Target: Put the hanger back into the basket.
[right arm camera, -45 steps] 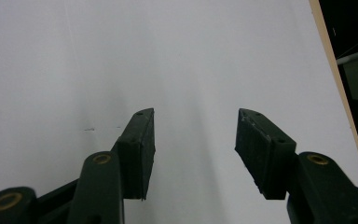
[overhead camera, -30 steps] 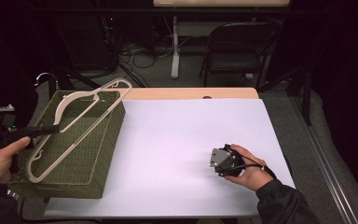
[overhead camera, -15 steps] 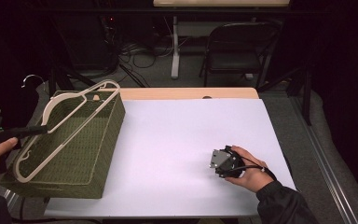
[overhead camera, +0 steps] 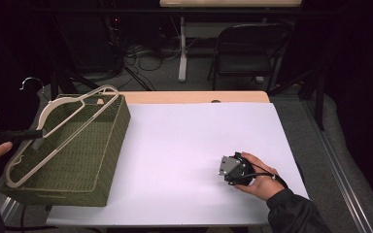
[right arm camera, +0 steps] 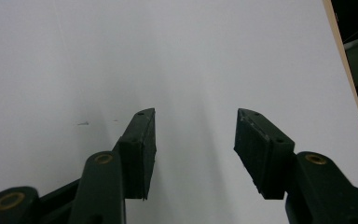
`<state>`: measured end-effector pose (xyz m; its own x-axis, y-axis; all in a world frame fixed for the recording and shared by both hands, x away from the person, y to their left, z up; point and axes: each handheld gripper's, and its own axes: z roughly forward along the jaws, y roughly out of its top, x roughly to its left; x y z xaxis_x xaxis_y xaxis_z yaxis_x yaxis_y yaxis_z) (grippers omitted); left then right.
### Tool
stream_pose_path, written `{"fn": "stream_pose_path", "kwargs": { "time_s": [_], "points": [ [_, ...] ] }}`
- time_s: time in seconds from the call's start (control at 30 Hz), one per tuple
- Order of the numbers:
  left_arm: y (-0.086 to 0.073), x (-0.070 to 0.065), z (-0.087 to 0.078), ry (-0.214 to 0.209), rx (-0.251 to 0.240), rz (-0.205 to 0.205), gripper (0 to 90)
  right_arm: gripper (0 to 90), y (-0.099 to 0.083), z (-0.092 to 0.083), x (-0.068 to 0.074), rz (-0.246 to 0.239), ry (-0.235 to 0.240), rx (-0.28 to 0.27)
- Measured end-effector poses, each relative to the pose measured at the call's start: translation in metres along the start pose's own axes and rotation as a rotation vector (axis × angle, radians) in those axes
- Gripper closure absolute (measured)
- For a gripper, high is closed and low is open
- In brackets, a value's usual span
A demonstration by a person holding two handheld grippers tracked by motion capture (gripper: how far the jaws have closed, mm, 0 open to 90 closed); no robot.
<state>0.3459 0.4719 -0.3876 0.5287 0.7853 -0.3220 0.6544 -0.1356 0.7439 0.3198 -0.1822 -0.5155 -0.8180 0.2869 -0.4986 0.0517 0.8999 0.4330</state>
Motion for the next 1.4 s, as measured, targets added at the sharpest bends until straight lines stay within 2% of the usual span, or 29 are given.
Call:
{"fn": "stream_pose_path", "kwargs": {
  "time_s": [0.17, 0.2, 0.23, 0.33, 0.37, 0.5, 0.6, 0.67, 0.73, 0.77, 0.83, 0.87, 0.9, 0.93, 0.97, 1.0, 1.03, 1.1, 1.2, 1.4],
  "points": [
    [-0.006, 0.006, 0.003, -0.009, 0.000, 0.016, 87.9, 48.5, 0.002, 0.002, 0.002, 0.001, 0.005, 0.002],
    [-0.006, 0.006, 0.003, -0.009, 0.000, 0.016, 87.9, 48.5, 0.002, 0.003, 0.001, -0.011, 0.006, -0.002],
    [-0.006, 0.006, 0.004, -0.019, -0.002, 0.030, 87.9, 48.5, 0.002, 0.003, 0.002, -0.011, 0.005, 0.002],
    [-0.005, 0.006, 0.008, -0.027, 0.015, 0.032, 87.9, 48.5, 0.002, 0.002, 0.001, -0.012, 0.014, 0.022],
    [-0.005, 0.006, 0.010, -0.026, 0.013, 0.027, 87.9, 48.5, 0.001, 0.003, 0.002, -0.006, 0.003, 0.002],
    [-0.008, 0.012, 0.010, -0.023, 0.015, 0.027, 87.8, 48.7, 0.001, 0.003, 0.003, -0.001, 0.003, 0.002],
    [-0.010, 0.013, 0.010, -0.022, 0.030, 0.048, 87.9, 48.7, 0.000, 0.004, 0.003, -0.001, 0.005, 0.005],
    [-0.013, 0.016, 0.011, -0.046, 0.042, 0.049, 87.9, 48.7, 0.000, 0.003, 0.003, 0.004, 0.006, 0.004],
    [-0.014, 0.018, 0.012, -0.046, 0.044, 0.044, 87.9, 48.8, 0.000, 0.004, 0.003, 0.001, 0.006, 0.002],
    [-0.014, 0.019, 0.014, -0.039, 0.052, 0.039, 87.9, 48.8, 0.000, 0.005, 0.003, 0.001, 0.007, 0.003],
    [-0.016, 0.021, 0.019, -0.019, 0.085, 0.055, 87.9, 48.8, 0.000, 0.005, 0.003, 0.008, 0.005, 0.004],
    [-0.016, 0.021, 0.019, -0.019, 0.085, 0.055, 87.8, 48.8, 0.000, 0.005, 0.003, 0.008, 0.005, 0.004],
    [-0.019, 0.023, 0.026, -0.011, 0.118, 0.055, 87.8, 48.8, 0.001, 0.004, 0.002, 0.006, 0.011, 0.012],
    [-0.022, 0.024, 0.030, -0.019, 0.125, 0.053, 87.8, 48.8, 0.001, 0.004, 0.002, 0.005, 0.011, 0.013],
    [-0.025, 0.025, 0.033, -0.017, 0.124, 0.048, 87.9, 48.8, 0.000, 0.006, 0.003, 0.008, -0.003, -0.019],
    [-0.027, 0.027, 0.036, -0.021, 0.122, 0.044, 87.9, 48.8, 0.002, 0.001, 0.001, -0.005, 0.035, 0.071],
    [-0.030, 0.028, 0.038, -0.020, 0.120, 0.048, 87.8, 48.8, 0.003, 0.000, 0.000, -0.003, 0.039, 0.081],
    [-0.034, 0.031, 0.042, -0.026, 0.108, 0.034, 87.8, 48.8, 0.000, 0.005, 0.002, 0.008, 0.005, 0.000],
    [-0.039, 0.034, 0.046, -0.021, 0.104, 0.024, 87.8, 48.8, 0.000, 0.003, 0.001, 0.003, 0.005, 0.000],
    [-0.040, 0.032, 0.049, 0.000, 0.114, 0.045, 87.8, 48.9, -0.001, 0.002, 0.001, 0.014, 0.002, -0.005]
  ]
}}
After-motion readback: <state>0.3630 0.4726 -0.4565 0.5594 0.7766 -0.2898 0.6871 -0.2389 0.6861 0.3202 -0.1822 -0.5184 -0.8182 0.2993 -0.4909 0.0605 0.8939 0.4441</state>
